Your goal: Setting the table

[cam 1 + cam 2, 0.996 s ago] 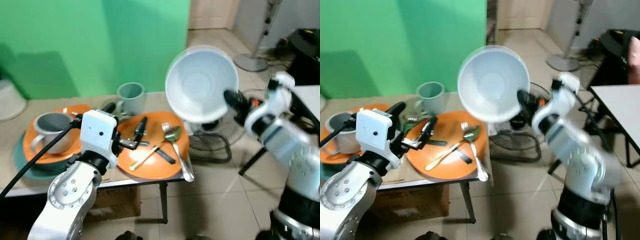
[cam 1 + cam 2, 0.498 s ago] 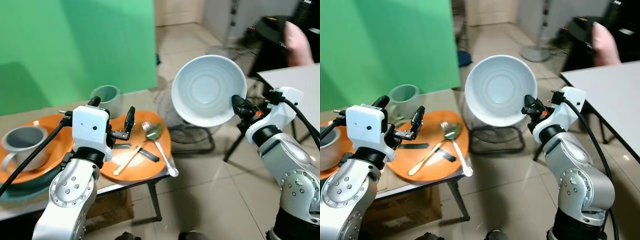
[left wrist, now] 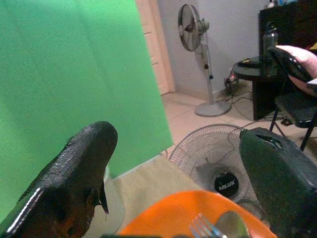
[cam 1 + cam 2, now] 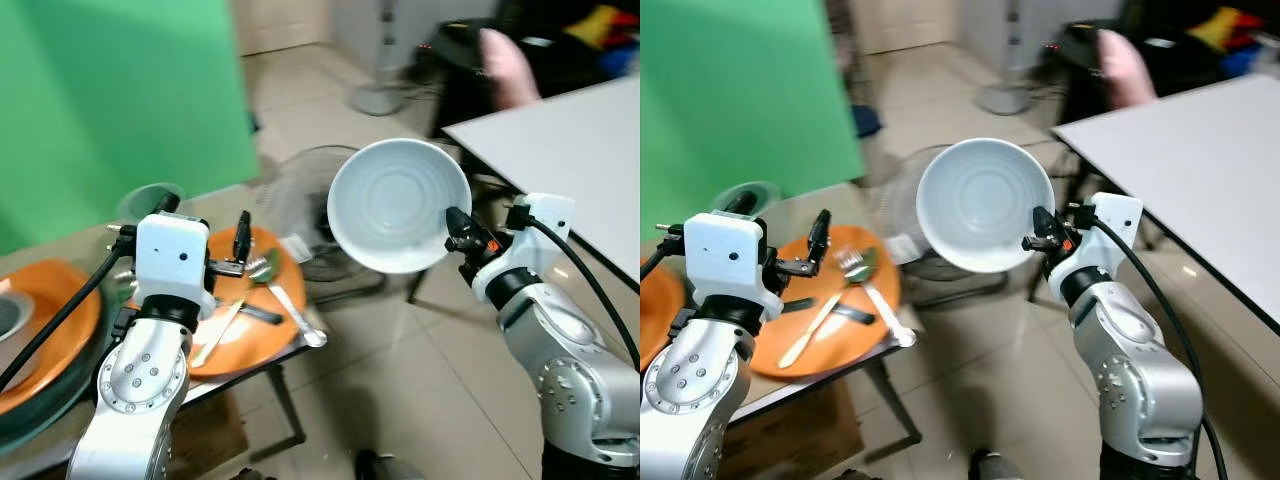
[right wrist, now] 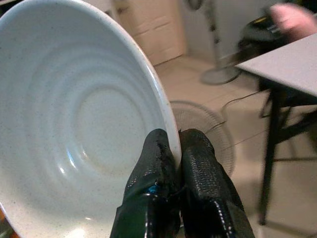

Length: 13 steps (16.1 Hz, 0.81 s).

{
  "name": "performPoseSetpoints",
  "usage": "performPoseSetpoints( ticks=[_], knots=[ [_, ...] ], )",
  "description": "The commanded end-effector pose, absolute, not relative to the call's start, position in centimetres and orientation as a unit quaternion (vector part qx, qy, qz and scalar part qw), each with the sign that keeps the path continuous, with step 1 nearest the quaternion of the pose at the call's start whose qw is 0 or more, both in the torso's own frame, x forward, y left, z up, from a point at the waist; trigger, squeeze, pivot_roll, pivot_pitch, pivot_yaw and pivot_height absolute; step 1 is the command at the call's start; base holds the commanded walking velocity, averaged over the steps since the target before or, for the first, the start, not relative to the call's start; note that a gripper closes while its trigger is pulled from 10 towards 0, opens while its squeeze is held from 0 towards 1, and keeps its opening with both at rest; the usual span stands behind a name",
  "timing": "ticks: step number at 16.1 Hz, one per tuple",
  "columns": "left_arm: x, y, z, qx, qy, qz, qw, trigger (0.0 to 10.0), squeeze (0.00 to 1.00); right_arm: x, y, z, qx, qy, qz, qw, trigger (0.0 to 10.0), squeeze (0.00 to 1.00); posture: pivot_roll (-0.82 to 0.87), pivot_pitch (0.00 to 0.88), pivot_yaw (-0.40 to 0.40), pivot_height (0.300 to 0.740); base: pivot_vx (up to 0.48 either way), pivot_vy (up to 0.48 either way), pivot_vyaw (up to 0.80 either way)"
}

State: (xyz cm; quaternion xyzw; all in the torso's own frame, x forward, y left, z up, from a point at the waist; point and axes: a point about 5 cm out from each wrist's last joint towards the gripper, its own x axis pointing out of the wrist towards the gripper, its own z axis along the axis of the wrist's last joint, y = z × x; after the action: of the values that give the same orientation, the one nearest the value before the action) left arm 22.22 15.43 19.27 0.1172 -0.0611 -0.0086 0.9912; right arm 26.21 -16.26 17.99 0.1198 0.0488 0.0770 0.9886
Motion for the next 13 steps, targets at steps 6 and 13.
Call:
performPoseSetpoints(
  ticks=[6, 13],
  knots=[
    [22.2, 15.8, 19.6, 0.103, -0.068, -0.018, 0.992, 10.0, 0.00, 27.0, -15.8, 18.8, 0.100, 0.015, 0.069, 0.993, 10.0, 0.00, -0.06, 0.000, 0.046, 0.740, 0.000, 0.000, -0.80],
    [22.5, 16.7, 19.4, 0.101, -0.065, -0.009, 0.993, 10.0, 0.00, 28.1, -14.8, 19.2, 0.074, 0.009, 0.055, 0.996, 10.0, 0.00, -0.07, 0.000, 0.045, 0.740, 0.089, 0.000, -0.80]
  ],
)
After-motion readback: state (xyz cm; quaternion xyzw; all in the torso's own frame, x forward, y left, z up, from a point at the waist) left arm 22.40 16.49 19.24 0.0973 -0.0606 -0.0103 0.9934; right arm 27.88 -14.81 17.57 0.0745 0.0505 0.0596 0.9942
